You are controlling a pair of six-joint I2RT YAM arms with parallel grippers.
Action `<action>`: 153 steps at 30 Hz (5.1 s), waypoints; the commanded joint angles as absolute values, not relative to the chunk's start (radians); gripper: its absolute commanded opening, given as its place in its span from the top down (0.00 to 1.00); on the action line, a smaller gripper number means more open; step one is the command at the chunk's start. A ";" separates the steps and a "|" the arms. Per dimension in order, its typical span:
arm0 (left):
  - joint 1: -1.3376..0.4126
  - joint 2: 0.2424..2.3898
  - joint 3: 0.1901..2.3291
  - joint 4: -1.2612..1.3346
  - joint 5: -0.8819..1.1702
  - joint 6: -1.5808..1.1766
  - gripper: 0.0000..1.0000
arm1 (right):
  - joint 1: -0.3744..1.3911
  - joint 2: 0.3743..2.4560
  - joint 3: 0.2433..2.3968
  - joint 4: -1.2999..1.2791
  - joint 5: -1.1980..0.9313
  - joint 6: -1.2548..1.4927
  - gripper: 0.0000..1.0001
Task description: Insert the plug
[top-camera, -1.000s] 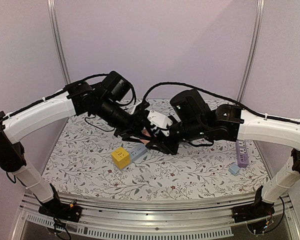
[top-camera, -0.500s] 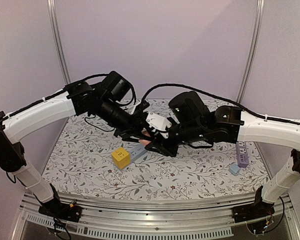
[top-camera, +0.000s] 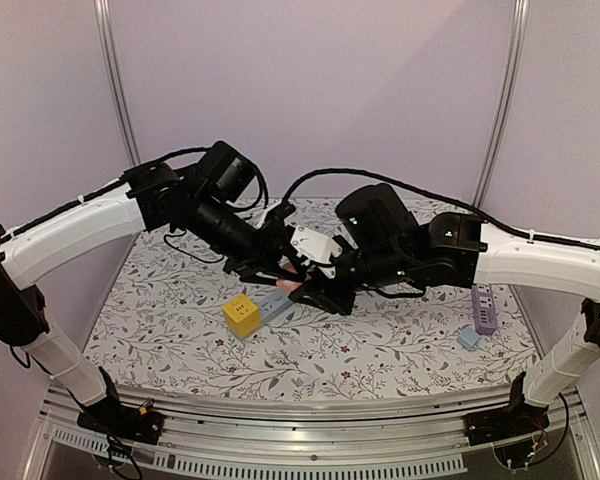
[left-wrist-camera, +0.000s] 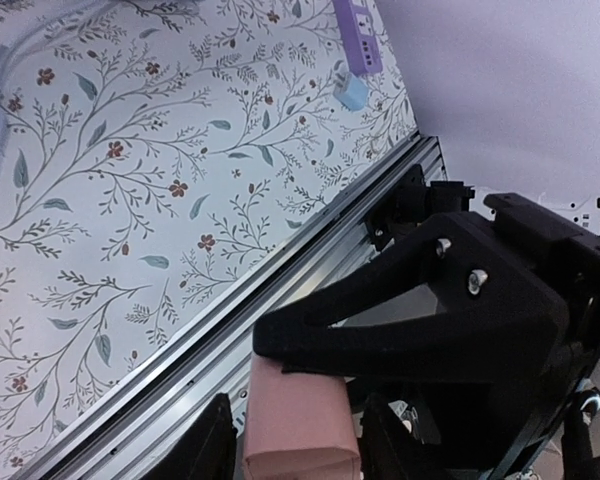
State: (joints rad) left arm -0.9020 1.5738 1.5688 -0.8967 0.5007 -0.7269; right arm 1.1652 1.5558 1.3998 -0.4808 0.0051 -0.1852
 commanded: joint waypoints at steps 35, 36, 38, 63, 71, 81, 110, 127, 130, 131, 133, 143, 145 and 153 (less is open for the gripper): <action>-0.801 1.431 1.551 -1.057 0.317 -0.570 1.00 | 1.177 1.573 1.356 -0.445 0.181 0.058 0.01; -0.791 1.433 1.557 -1.068 0.322 -0.561 1.00 | 1.177 1.567 1.343 -0.441 0.193 0.068 0.01; -0.772 1.430 1.565 -1.080 0.323 -0.539 1.00 | 1.177 1.546 1.320 -0.430 0.217 0.091 0.01; -0.755 1.357 1.702 -1.095 0.080 -0.393 1.00 | 1.036 1.516 1.403 -0.414 0.189 0.326 0.01; -0.746 1.419 1.788 -1.160 0.164 -0.308 1.00 | 1.008 1.513 1.446 -0.434 0.145 0.387 0.01; -0.733 1.677 2.041 -1.304 0.121 -0.204 1.00 | 0.928 1.464 1.448 -0.550 0.085 0.504 0.01; -0.816 2.149 2.070 -1.348 -0.134 0.061 1.00 | 0.927 1.287 1.282 -0.740 0.180 0.462 0.01; -0.809 2.064 1.851 -1.235 -0.153 0.048 1.00 | 0.927 1.316 1.275 -0.704 0.151 0.470 0.01; -0.807 2.061 1.837 -1.214 -0.138 0.037 1.00 | 0.927 1.325 1.276 -0.694 0.138 0.472 0.01; -0.807 2.065 1.836 -1.212 -0.132 0.036 1.00 | 0.927 1.331 1.277 -0.692 0.133 0.471 0.01; -0.807 2.071 1.836 -1.210 -0.123 0.032 1.00 | 0.927 1.338 1.281 -0.691 0.130 0.467 0.01; -0.797 2.102 1.852 -1.215 -0.115 0.023 1.00 | 0.927 1.343 1.281 -0.698 0.133 0.471 0.01; -0.795 2.104 1.852 -1.219 -0.115 0.022 1.00 | 0.928 1.341 1.279 -0.703 0.133 0.477 0.01; -0.789 2.113 1.820 -1.210 -0.110 0.024 1.00 | 0.927 1.336 1.278 -0.711 0.137 0.483 0.01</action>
